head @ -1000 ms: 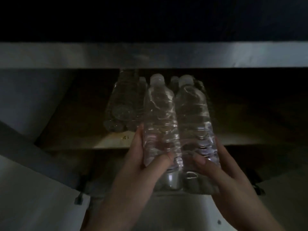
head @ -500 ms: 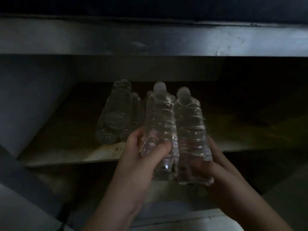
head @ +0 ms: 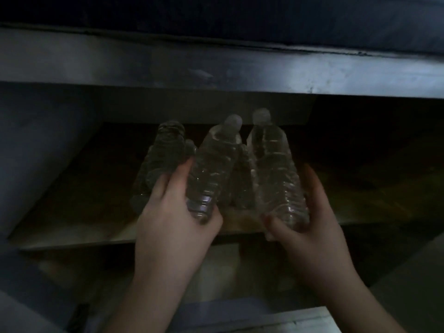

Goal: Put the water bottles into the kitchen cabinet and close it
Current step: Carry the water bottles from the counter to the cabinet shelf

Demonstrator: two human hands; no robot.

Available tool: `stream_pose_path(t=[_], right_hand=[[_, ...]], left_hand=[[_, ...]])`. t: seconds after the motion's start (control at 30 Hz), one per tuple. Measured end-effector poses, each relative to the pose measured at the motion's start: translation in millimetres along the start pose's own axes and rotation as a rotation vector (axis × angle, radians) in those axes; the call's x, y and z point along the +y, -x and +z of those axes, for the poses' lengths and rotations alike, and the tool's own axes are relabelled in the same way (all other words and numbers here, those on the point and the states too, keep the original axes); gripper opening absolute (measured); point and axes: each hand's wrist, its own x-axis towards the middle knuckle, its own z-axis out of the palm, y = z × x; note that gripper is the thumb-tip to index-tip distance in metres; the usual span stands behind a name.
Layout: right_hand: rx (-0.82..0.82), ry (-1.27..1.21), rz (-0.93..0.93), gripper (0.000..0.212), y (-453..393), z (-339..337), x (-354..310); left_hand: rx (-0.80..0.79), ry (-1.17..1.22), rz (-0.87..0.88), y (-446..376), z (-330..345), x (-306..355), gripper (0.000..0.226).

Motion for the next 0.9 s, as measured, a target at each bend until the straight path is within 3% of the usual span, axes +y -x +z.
stream_pose_path(t=[0.17,0.3,0.57,0.77,0.9], right_hand=[[0.154,0.176,-0.048,0.087,-16,-4,6],[0.192,0.286,-0.087,0.071,-21,3,11],[0.265,0.578,-0.286,0.074,-35,31,17],[0.323,0.511,-0.341,0.072,-47,40,26],[0.214,0.435,-0.319,0.076,-51,41,32]], left_hand=[[0.092,-0.237,0.111,-4,6,-5,0.086],[0.128,-0.248,0.137,-8,7,-9,0.079],[0.157,-0.223,0.084,-10,10,-6,0.077],[0.166,-0.277,0.100,-12,26,-3,0.072],[0.171,-0.370,0.119,-16,40,-2,0.072]])
